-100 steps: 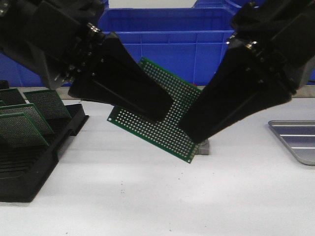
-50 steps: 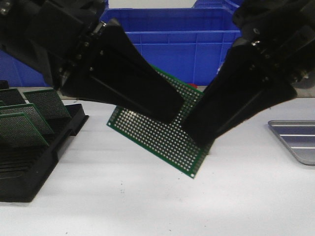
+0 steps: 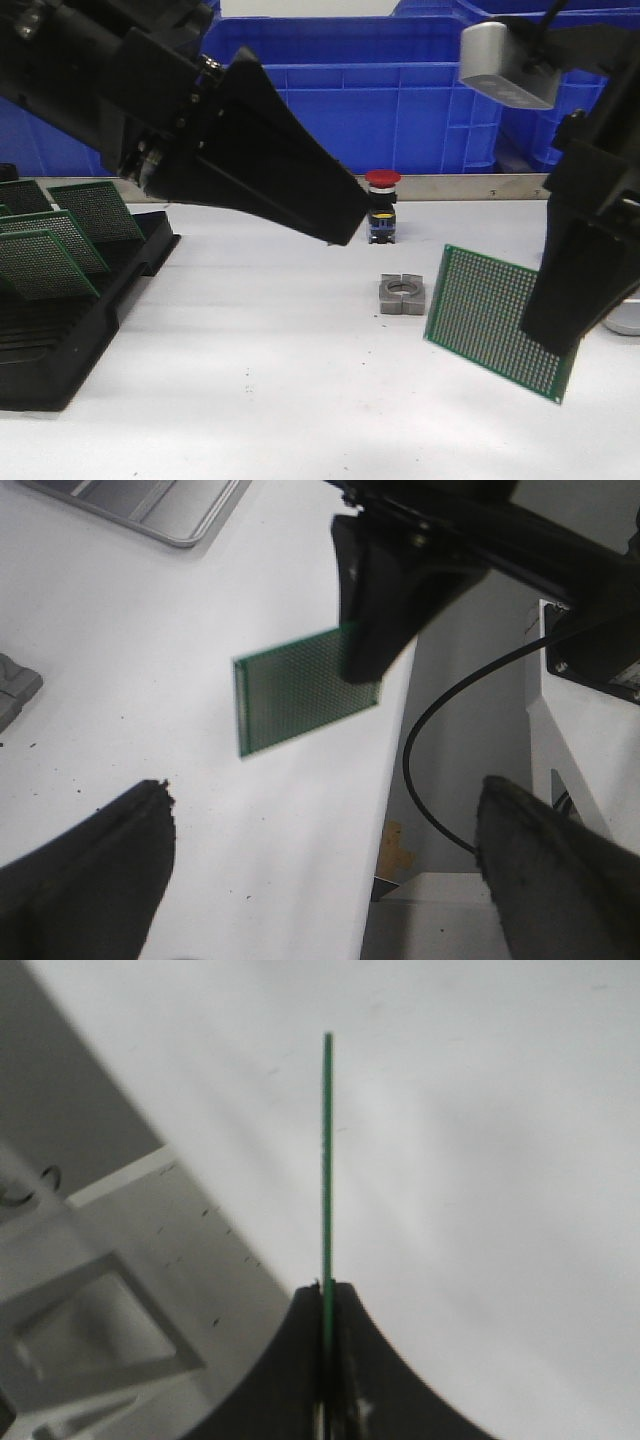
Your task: Place circuit board on tray
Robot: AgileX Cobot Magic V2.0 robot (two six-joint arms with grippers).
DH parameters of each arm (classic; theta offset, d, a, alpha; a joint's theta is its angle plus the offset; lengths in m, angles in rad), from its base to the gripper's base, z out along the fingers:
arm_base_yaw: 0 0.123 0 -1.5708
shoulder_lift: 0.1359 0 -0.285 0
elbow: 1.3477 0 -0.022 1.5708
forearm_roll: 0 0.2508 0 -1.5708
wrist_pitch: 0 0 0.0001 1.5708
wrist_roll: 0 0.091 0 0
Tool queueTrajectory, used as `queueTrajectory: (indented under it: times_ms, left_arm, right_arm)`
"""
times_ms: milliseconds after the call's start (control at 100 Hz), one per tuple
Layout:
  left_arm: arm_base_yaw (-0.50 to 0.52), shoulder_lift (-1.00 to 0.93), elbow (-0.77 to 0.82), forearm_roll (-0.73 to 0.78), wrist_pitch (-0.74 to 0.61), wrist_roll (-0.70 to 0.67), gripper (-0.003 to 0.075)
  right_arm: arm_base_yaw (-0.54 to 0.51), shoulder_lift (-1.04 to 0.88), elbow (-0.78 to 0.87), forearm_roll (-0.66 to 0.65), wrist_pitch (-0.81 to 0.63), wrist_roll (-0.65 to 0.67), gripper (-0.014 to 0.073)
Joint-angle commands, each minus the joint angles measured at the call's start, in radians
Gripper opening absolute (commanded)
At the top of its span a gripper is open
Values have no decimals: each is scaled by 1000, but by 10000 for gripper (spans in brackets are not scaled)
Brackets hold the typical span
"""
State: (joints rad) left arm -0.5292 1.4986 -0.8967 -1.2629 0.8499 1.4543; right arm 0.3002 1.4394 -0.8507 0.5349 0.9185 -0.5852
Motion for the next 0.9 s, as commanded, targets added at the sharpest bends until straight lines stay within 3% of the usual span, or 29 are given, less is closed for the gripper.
queueTrajectory:
  times_ms: [0, 370, 690, 780, 830, 850, 890]
  left_arm:
    - [-9, -29, -28, -59, 18, -4, 569]
    - [-9, -29, -28, -59, 18, -4, 569]
    - [-9, -29, -28, -59, 17, -4, 569]
    - [-9, -29, -28, -59, 17, -4, 569]
    - [-9, -29, -28, -59, 17, -4, 569]
    - [-9, -29, -28, -59, 17, -4, 569]
    - [-9, -29, -28, -59, 15, -4, 569]
  right_arm:
    - [-61, -25, -30, -5, -93, 75, -67]
    - [-396, -23, -30, -2, -334, 85, -67]
    - [-439, 35, -30, -2, -453, 85, -56]
    - [-439, 34, -31, -2, -466, 85, 66]
    - [-439, 34, -35, -2, -466, 85, 190]
    - [-439, 34, -36, -2, -467, 85, 292]
    - [-439, 31, -37, -2, -470, 85, 374]
